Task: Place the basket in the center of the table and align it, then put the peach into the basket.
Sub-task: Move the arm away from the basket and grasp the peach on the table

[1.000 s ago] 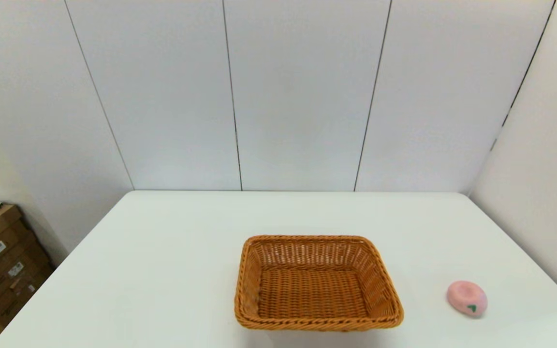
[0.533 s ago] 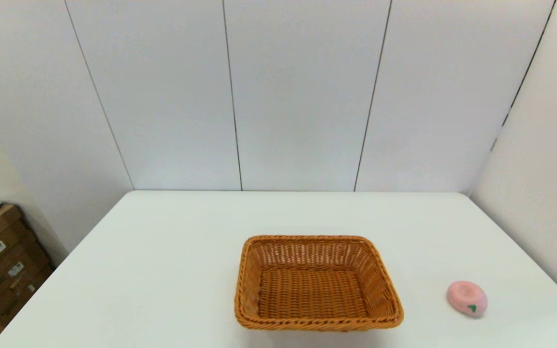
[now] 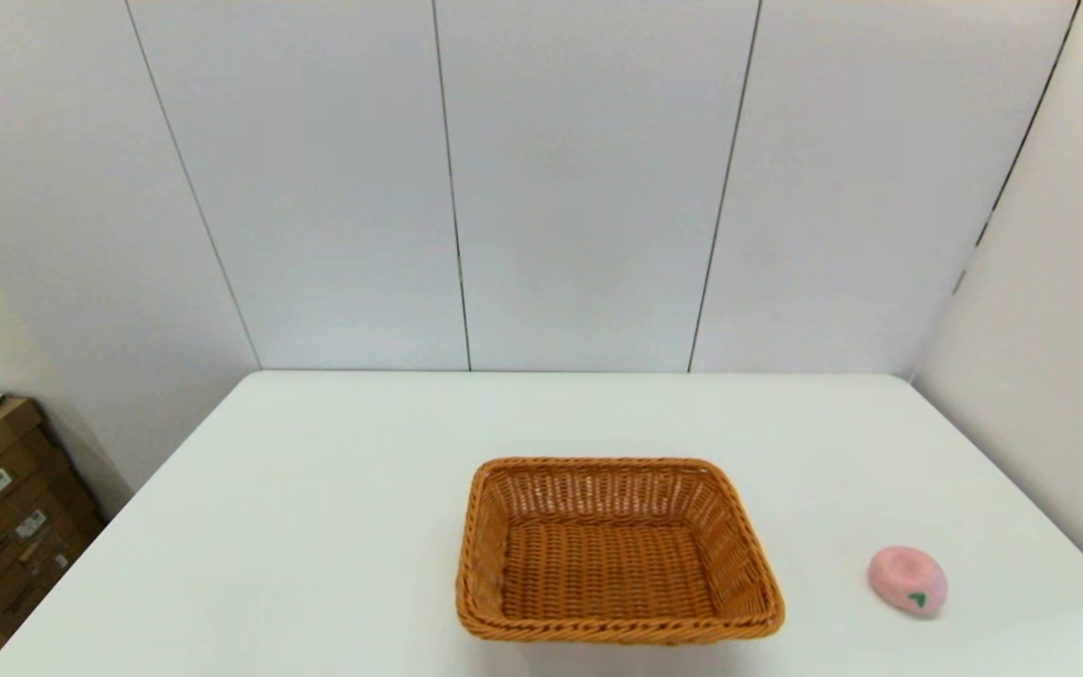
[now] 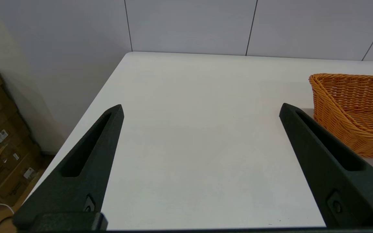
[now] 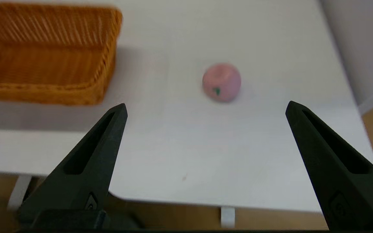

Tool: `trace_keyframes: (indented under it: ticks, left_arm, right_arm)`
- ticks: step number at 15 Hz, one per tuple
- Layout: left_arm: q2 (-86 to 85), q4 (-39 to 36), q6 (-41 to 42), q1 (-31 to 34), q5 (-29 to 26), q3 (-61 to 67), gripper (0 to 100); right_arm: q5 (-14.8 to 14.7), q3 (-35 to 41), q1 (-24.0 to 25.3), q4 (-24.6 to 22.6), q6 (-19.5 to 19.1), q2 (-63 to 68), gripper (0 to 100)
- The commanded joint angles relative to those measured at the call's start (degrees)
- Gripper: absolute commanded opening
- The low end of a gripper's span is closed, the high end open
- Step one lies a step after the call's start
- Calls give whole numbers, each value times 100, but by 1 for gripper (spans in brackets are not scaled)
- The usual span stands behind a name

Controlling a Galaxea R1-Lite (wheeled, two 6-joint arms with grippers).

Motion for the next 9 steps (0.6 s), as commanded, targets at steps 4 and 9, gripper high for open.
trace_keyframes:
  ticks: [4,9]
  left_arm:
    - [-1,0,-60,0,3,0,100]
    - [-1,0,-69,0,3,0,100]
  right_arm:
    - [-359,-917,-161,-2266,100,6462,100]
    - [-351,-1119,-539,-2706,118,7271,100]
